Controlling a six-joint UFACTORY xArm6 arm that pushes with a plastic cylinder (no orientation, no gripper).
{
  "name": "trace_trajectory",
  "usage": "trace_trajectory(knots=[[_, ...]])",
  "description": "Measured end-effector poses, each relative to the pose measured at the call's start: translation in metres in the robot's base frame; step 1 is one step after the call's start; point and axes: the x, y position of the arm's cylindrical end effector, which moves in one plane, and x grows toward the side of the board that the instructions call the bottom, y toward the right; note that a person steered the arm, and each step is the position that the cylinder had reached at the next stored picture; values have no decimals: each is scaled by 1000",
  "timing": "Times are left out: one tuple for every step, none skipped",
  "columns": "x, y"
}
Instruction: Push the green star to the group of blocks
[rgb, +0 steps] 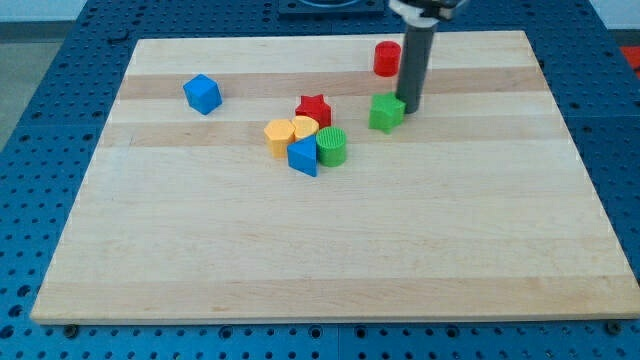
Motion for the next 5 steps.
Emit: trace_trajectory(knots=[[17, -24], [24, -28], [24, -21], [24, -33], [24, -41]])
